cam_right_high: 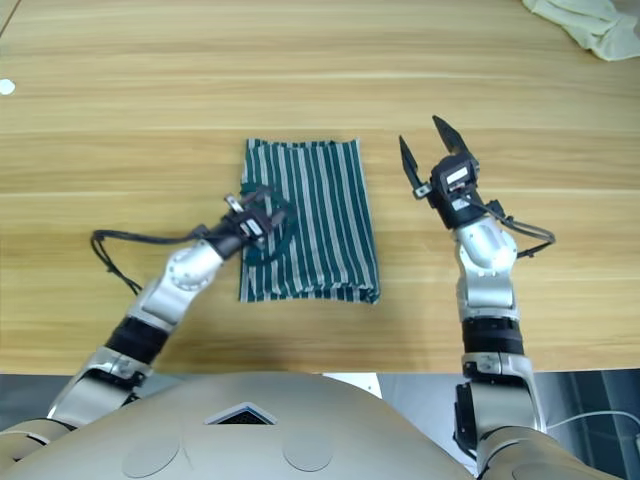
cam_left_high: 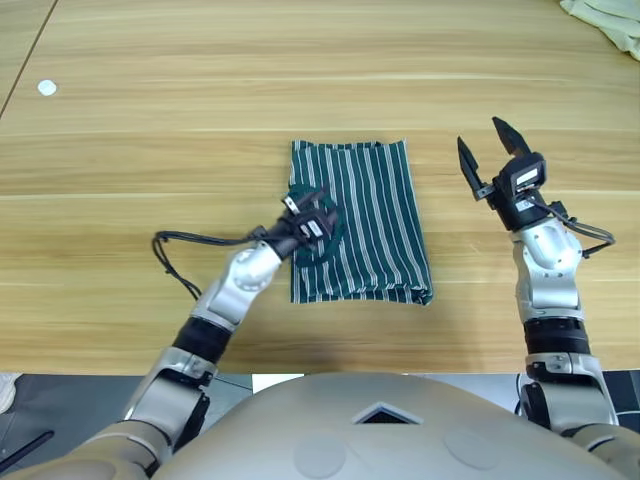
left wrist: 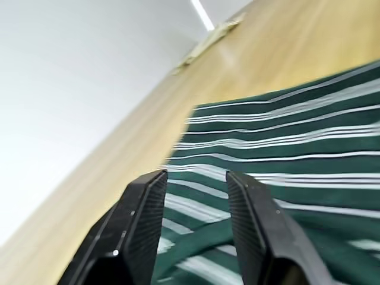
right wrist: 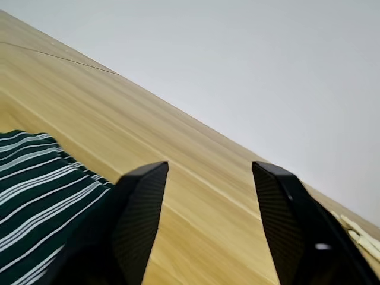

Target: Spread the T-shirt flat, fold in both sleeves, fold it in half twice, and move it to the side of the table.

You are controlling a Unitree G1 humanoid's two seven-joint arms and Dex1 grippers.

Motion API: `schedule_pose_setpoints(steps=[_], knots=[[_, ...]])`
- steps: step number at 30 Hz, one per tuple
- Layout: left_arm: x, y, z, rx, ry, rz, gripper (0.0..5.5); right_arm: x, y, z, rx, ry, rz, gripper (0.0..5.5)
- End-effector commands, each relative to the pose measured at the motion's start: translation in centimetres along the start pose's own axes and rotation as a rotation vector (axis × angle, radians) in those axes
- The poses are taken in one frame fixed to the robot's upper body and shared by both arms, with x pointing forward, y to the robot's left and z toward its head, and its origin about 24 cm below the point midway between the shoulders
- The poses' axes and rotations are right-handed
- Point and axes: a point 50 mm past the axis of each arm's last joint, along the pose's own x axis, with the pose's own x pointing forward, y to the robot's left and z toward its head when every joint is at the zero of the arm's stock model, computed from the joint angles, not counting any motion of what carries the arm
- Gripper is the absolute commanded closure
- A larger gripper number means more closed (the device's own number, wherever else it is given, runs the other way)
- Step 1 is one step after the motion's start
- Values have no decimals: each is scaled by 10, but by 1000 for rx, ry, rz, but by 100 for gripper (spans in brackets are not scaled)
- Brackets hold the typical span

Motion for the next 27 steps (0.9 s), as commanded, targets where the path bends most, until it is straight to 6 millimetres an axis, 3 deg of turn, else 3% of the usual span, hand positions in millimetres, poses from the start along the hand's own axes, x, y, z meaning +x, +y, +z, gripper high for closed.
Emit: schedule_pose_setpoints(steps=[1,4,7,13,16,19,24,27], knots=[[-34,45,5,126,-18,37,366,-29,2,9,-211,-3,217,288],[-89,55,8,240,-18,-212,366,-75,-14,-5,-523,232,466,288],[-109,54,8,241,32,-354,347,-98,-6,-7,-600,320,636,285],[-156,-5,10,131,83,-917,266,-116,27,19,-571,293,904,249],[-142,-29,3,154,22,-994,266,-114,46,18,-535,264,996,249],[-139,-42,-10,195,33,-1073,266,-108,49,19,-529,241,1026,249],[-115,-35,-30,370,50,-989,266,-104,46,13,-527,249,1001,249],[-117,-30,-29,388,46,-960,266,-105,40,10,-530,265,982,249]])
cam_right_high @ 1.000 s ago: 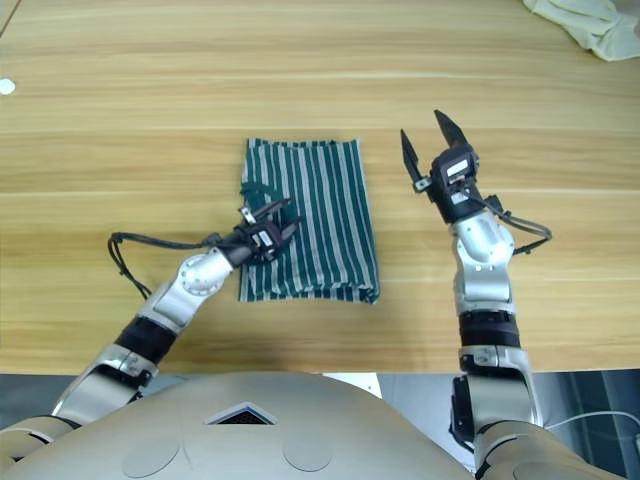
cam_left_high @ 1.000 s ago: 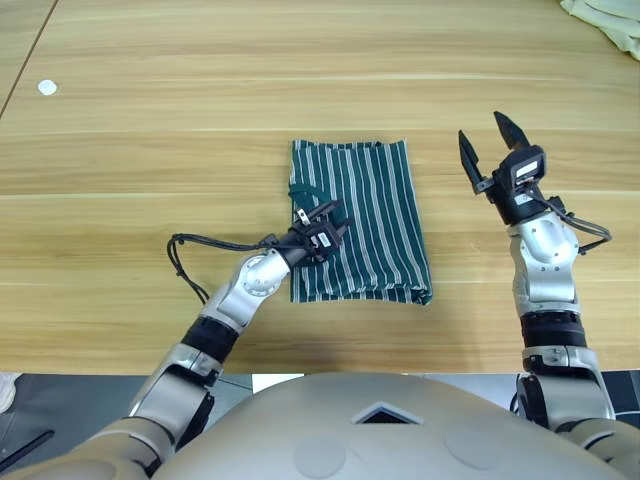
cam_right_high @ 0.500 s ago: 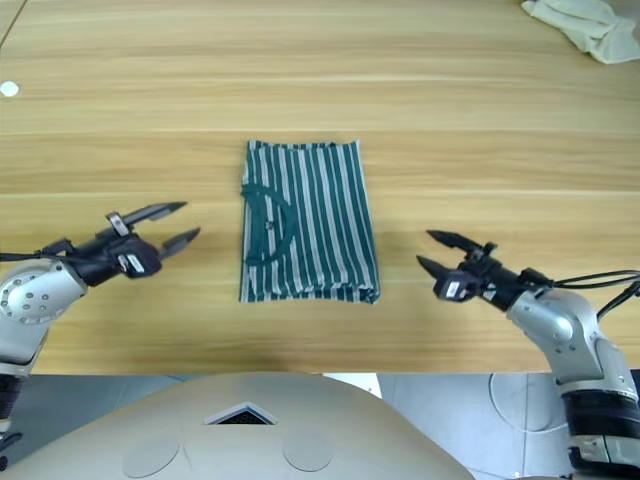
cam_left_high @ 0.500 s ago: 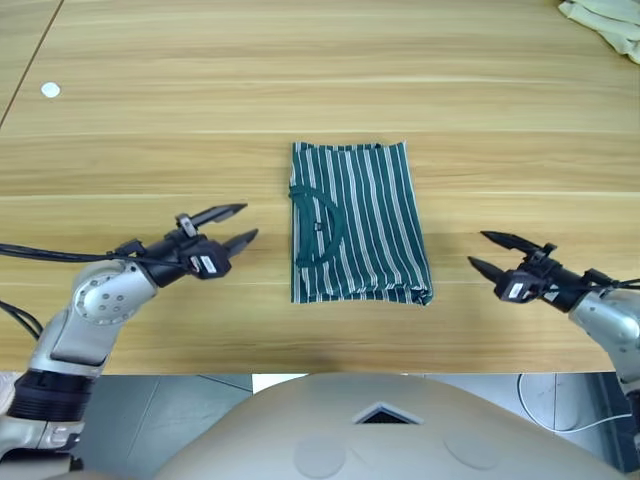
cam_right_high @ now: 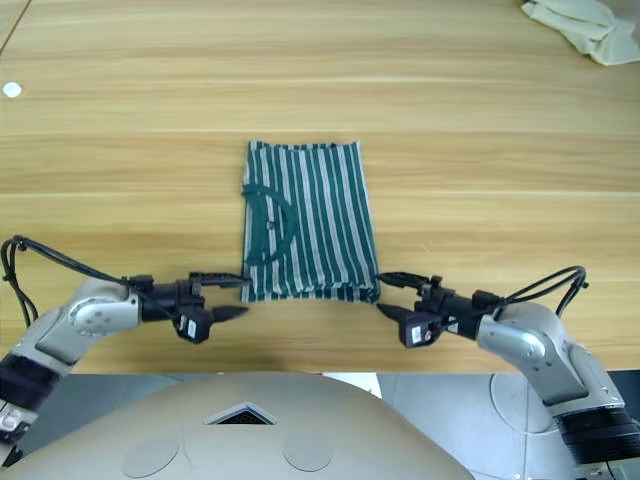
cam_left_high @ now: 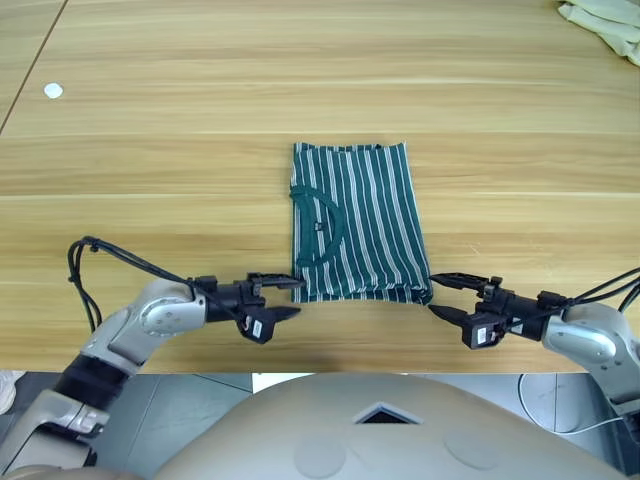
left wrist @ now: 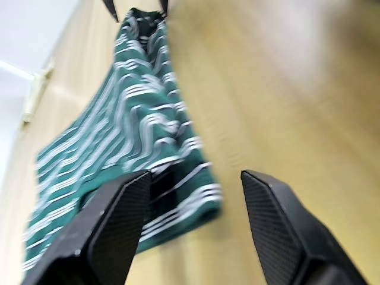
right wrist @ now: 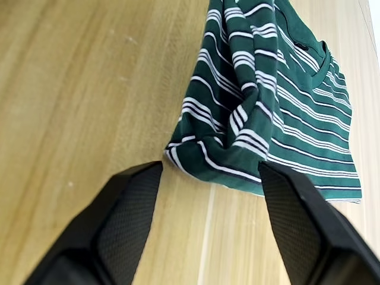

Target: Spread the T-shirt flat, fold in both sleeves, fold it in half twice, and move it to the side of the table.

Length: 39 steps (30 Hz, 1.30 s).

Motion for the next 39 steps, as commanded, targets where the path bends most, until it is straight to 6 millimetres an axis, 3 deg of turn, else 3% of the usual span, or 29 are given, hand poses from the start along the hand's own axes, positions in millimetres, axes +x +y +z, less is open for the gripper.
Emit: schedule_pose_setpoints(steps=[1,6,15,22,28,32,39], knots=[[-8,-29,-17,-26,148,-159,266,-4,2,-11,17,48,17,249],[2,-27,-17,-5,119,-135,266,-5,-2,-16,18,58,-6,249],[19,-38,-9,31,2,-252,266,6,-2,-14,-5,7,26,249],[24,-36,-24,43,33,-271,266,15,2,-5,-26,-54,67,249],[24,-39,-25,37,23,-278,266,18,0,1,-35,-83,60,249],[23,-43,-24,28,20,-287,336,20,-3,-3,-41,-79,35,249],[19,-47,-28,-2,45,-288,447,22,-6,-4,-56,-98,7,376]])
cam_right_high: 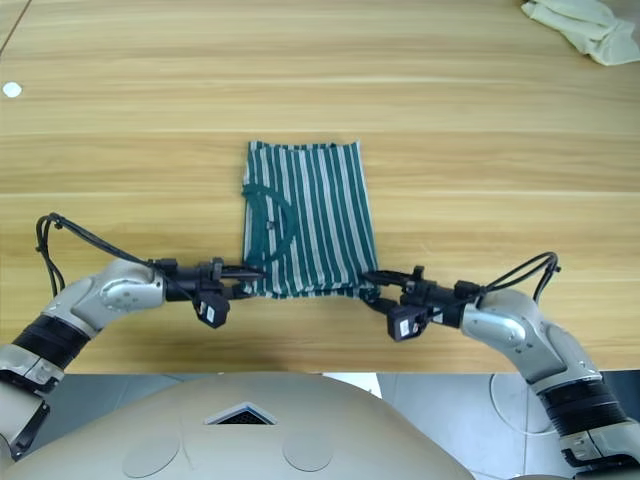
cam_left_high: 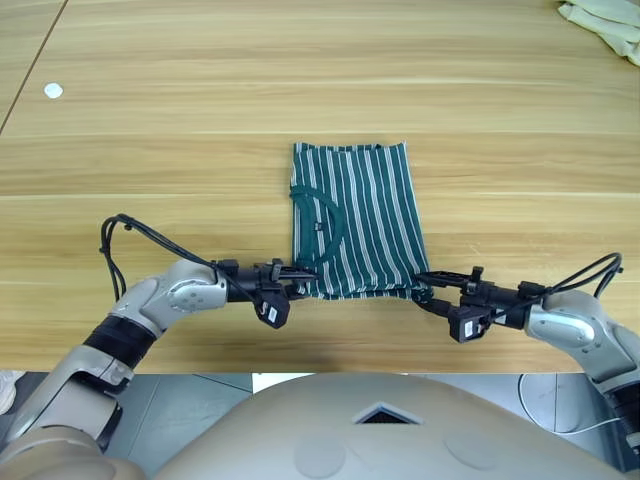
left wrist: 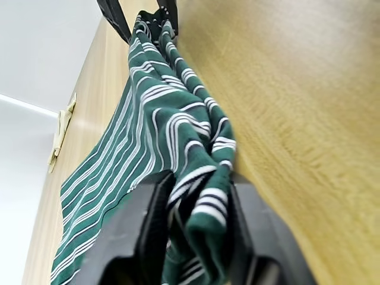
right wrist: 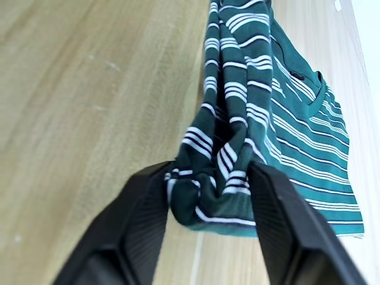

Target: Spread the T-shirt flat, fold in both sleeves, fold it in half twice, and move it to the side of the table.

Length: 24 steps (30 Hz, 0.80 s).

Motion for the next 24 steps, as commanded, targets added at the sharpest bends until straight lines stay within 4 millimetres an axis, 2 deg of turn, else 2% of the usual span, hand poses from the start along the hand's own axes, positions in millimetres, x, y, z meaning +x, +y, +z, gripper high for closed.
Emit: schedule_pose_setpoints(steps=[1,7,9,13,16,22,24], knots=[[-9,-53,-14,-121,148,-260,457,0,-3,-4,-19,14,-10,396],[-10,-61,-14,-150,152,-252,501,5,-6,-3,-21,-9,-23,507],[-10,-63,-14,-168,153,-232,514,7,-9,-1,-20,-29,-43,525],[-3,-58,3,-224,58,-95,538,7,-16,12,10,-100,-119,527],[0,-62,8,-259,36,-72,540,7,-19,20,45,-147,-161,527],[-12,-70,19,-393,53,35,540,-14,-3,21,156,-67,-199,527],[-16,-65,21,-430,47,113,540,-18,-1,24,176,-57,-217,527]])
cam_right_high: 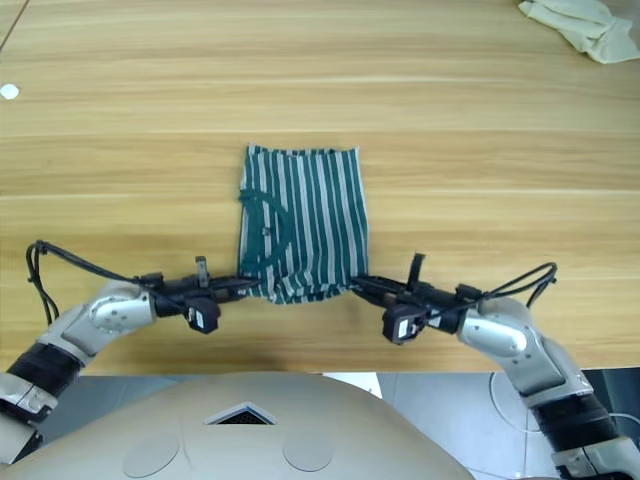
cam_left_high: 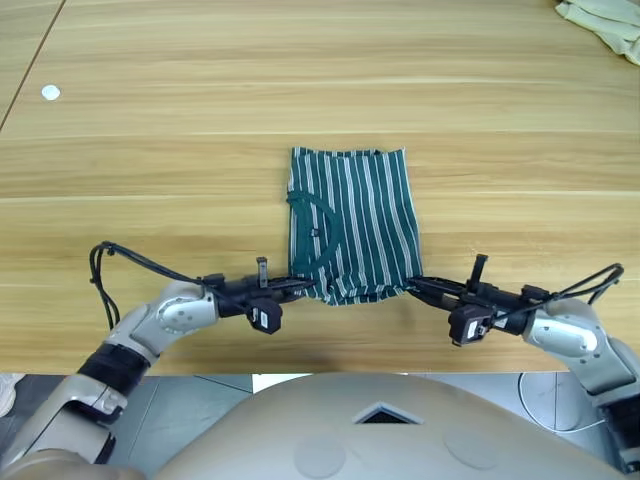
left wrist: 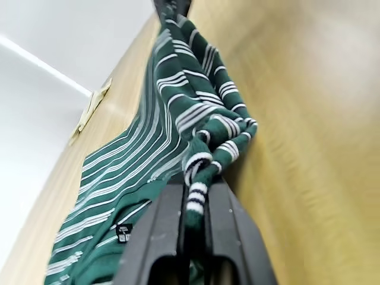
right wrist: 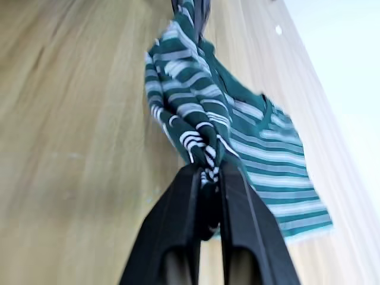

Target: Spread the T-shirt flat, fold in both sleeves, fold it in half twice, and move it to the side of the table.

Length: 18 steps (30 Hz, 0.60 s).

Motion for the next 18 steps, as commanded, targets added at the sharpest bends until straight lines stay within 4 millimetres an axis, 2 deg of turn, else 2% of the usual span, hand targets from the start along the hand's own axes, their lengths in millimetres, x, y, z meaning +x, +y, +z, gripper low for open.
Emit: schedule_pose_setpoints(steps=[1,7,14,18], knots=[[-13,-30,-6,-162,104,-37,540,-11,-2,4,18,33,-42,527],[-9,-3,-3,-207,46,142,540,-12,-9,1,-3,59,-81,527],[9,48,-8,-72,24,194,540,17,-56,-4,-112,27,-286,527],[14,80,-13,-27,31,283,540,25,-71,-10,-134,48,-346,527]])
